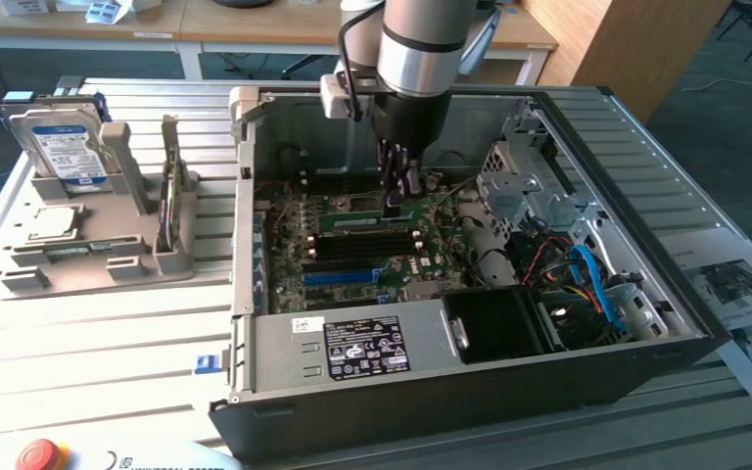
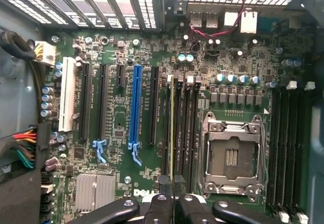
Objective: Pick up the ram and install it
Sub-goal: 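Insert the ram into the slot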
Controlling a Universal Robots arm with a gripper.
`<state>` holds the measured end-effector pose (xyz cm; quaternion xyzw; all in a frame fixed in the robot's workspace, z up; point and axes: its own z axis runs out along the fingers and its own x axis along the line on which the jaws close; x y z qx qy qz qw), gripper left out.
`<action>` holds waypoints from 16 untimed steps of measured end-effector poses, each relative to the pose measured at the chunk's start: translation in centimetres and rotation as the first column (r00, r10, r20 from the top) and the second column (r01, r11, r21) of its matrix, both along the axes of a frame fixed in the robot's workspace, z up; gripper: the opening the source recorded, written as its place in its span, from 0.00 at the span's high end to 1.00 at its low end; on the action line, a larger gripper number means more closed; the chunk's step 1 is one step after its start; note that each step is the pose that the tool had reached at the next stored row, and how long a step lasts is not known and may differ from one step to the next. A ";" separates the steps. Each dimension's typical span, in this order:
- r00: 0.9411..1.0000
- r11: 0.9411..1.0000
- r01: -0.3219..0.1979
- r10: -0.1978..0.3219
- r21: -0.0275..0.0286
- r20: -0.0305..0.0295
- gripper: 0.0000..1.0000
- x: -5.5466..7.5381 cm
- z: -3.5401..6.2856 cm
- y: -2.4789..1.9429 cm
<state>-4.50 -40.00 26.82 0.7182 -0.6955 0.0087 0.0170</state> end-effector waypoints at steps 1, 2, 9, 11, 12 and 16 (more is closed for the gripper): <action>1.000 1.000 0.000 0.000 0.000 0.000 0.88 0.0 -0.18 0.00; 1.000 1.000 0.000 0.000 0.000 0.000 0.88 0.0 -0.36 0.00; 1.000 1.000 0.001 -0.001 0.000 0.000 0.88 -0.1 -1.58 0.00; 1.000 1.000 0.001 -0.001 0.000 0.000 0.88 -0.2 -1.91 0.00; 1.000 1.000 0.001 -0.001 0.000 0.000 0.88 -0.2 -2.05 0.00; 1.000 1.000 0.001 -0.001 0.000 0.000 0.88 -0.2 -2.19 0.00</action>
